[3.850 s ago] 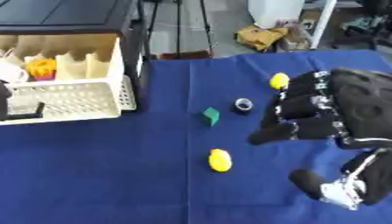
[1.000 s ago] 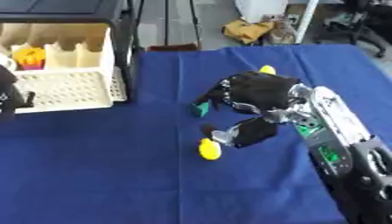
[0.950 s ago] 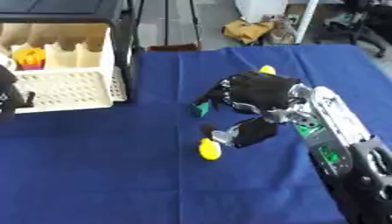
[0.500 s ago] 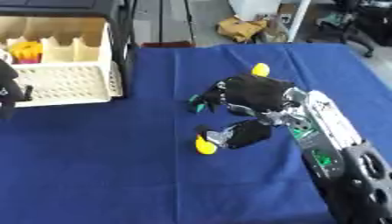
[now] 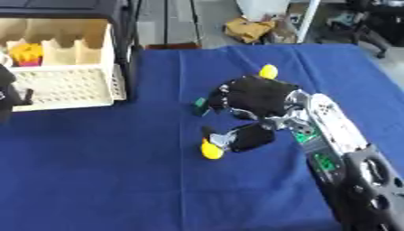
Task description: Pick up objects from table and place into drawer.
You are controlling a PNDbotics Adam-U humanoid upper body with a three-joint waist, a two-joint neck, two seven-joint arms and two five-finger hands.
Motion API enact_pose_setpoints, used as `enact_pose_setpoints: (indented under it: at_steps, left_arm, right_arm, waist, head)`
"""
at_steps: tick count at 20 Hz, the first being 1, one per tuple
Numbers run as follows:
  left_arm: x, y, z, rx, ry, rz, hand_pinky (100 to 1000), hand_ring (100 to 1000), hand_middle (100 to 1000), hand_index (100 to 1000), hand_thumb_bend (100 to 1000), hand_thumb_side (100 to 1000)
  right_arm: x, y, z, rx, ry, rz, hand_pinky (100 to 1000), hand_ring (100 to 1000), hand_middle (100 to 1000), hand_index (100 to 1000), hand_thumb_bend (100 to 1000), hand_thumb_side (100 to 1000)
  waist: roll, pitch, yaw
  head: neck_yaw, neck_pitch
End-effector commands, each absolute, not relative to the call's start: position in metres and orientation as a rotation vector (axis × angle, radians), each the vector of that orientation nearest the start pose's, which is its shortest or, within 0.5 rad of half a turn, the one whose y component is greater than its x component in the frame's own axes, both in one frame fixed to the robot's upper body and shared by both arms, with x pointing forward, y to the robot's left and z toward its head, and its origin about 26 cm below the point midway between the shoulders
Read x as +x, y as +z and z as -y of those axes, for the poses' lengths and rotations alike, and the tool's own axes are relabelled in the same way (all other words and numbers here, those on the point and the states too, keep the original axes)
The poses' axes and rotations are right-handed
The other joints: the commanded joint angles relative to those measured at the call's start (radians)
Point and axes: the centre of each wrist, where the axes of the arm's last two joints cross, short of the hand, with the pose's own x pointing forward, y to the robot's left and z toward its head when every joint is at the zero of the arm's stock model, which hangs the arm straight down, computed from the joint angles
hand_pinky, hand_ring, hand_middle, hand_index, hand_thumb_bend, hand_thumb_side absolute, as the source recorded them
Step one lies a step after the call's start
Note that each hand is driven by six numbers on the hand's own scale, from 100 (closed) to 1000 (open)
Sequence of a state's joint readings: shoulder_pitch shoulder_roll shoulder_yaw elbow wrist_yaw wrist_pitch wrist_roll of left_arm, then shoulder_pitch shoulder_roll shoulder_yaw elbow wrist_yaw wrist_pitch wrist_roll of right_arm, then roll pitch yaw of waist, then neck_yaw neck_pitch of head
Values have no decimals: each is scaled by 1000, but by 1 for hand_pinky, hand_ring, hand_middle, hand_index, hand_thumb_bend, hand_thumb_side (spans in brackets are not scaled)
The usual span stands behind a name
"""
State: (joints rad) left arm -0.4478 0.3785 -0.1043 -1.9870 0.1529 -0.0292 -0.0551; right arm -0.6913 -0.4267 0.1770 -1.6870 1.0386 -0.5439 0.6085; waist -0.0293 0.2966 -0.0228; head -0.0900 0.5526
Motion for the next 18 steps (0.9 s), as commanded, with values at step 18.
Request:
enact_pose_setpoints:
  at_steps: [18]
  left_arm:
    - [308,244,-225,-117,-565,2376,158,409,515,893,100,903]
  right_arm:
    - [394,230,210,916,-2779,-1163,326,592,539,869,334,1000]
  waist:
    - [5,-17,6]
  head:
    - [-45,106]
